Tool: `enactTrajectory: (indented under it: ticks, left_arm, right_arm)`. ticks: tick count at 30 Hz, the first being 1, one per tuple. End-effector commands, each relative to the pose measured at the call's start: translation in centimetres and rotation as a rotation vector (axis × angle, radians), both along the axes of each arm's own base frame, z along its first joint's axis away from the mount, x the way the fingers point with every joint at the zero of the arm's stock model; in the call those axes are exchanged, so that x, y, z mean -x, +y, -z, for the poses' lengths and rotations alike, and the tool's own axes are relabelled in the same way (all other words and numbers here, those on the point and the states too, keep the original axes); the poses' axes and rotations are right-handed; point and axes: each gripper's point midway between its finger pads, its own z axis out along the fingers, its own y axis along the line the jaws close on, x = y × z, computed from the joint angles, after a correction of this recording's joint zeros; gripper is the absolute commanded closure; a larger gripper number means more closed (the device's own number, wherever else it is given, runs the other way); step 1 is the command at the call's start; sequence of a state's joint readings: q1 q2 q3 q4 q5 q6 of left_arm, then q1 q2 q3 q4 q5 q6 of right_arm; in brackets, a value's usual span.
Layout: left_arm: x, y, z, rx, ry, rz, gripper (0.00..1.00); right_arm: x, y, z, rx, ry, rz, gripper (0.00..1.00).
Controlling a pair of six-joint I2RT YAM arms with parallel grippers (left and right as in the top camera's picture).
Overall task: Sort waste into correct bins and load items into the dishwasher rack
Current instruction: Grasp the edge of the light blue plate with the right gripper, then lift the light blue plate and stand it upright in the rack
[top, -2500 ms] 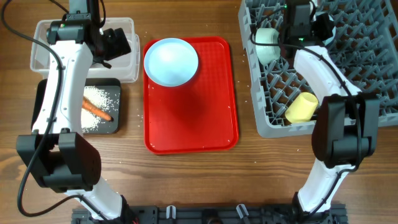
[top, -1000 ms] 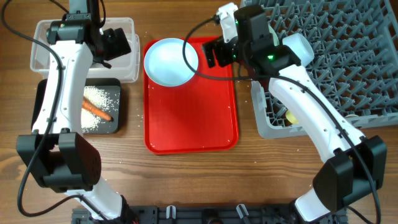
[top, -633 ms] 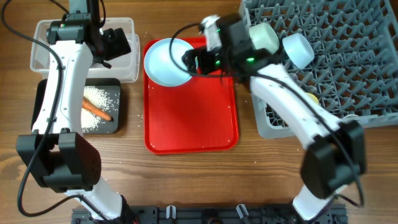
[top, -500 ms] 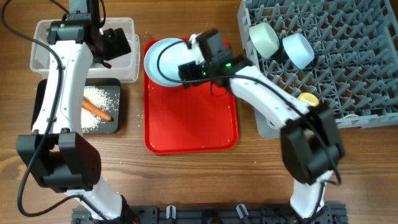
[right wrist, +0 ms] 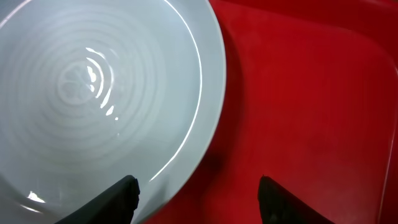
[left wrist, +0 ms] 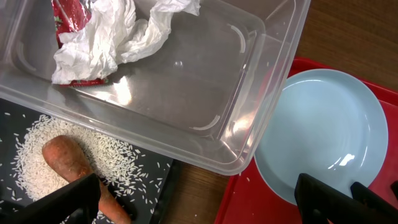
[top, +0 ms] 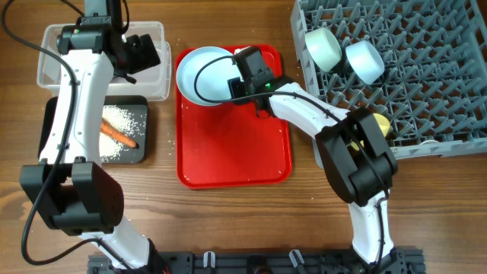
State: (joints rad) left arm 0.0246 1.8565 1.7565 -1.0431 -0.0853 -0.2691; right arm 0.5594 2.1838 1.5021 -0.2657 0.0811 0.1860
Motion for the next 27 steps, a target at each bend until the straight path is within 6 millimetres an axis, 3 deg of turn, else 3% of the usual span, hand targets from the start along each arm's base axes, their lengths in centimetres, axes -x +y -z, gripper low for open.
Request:
enactTrajectory:
  ticks: [1, 5, 9, 13, 19, 23, 27]
  left_arm:
    - [-0.2, 0.3, -1.4, -0.01, -0.035, -0.015, 0.0]
    - [-0.2, 0.3, -1.4, -0.01, -0.035, -0.015, 0.0]
    - [-0.2, 0.3, -1.4, -0.01, -0.035, -0.015, 0.0]
    - [-0.2, 0.3, -1.4, -0.01, -0.035, -0.015, 0.0]
    - [-0.2, 0.3, -1.4, -0.01, -0.035, -0.015, 0.0]
    - [-0.2, 0.3, -1.4, -0.01, -0.035, -0.015, 0.0]
    - [-0.2, 0.3, -1.4, -0.01, -0.035, -0.015, 0.0]
  right_arm:
    - [0.6, -1.7, 2.7, 0.092, 0.046, 0.036, 0.4]
    - [2.4, -3.0, 3.9, 0.153, 0.129, 0.036, 0.48]
    - [5.7, -4.7, 5.3, 0.223, 0.277, 0.024, 0.61]
    - [8.3, -4.3, 5.9, 0.19, 0.4, -0.017, 0.76]
    - [8.8, -3.6, 5.8, 0.137, 0.432, -0.012, 0.96]
    - [8.3, -3.9, 4.3, 0.117, 0.413, -0.003, 0.96]
    - [7.0, -4.2, -0.5, 0.023, 0.364, 0.008, 0.96]
